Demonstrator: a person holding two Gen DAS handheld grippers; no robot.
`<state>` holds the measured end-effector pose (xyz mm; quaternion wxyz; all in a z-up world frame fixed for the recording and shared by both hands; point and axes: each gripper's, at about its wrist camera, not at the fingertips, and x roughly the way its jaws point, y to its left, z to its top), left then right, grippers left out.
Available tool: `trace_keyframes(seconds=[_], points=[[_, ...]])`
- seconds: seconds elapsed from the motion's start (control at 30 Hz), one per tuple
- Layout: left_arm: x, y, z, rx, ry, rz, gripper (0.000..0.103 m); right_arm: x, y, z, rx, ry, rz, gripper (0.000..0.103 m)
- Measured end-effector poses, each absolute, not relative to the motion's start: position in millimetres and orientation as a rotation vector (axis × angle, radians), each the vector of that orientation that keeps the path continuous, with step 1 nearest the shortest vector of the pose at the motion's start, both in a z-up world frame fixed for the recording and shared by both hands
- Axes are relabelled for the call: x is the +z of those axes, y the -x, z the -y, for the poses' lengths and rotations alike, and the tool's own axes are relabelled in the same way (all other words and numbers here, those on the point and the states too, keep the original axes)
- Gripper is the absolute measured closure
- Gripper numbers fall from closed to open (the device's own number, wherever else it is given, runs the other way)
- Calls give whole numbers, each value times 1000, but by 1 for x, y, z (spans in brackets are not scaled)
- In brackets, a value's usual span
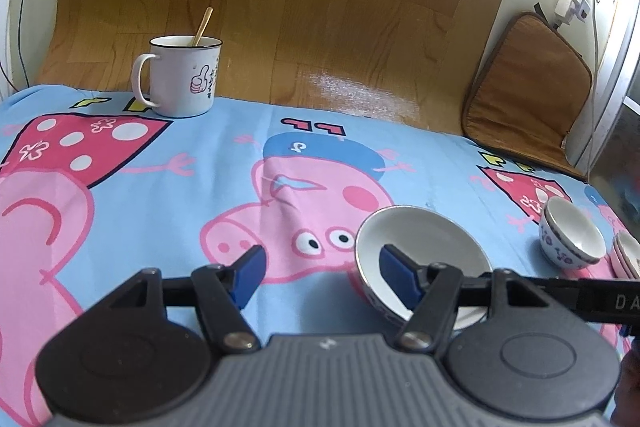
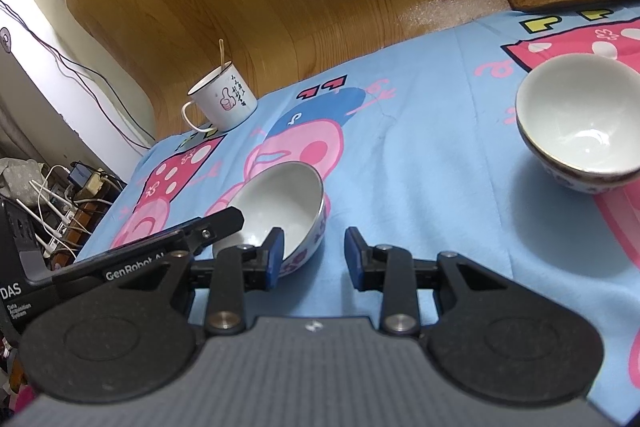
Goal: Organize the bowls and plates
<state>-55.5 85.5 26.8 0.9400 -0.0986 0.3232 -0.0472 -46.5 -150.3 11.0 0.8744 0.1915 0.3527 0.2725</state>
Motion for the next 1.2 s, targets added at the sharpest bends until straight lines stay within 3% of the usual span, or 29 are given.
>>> trace_keyframes(seconds=[1.2], points=[[15, 53, -89, -110, 235, -691, 41, 11, 47, 143, 587, -373, -743, 68]])
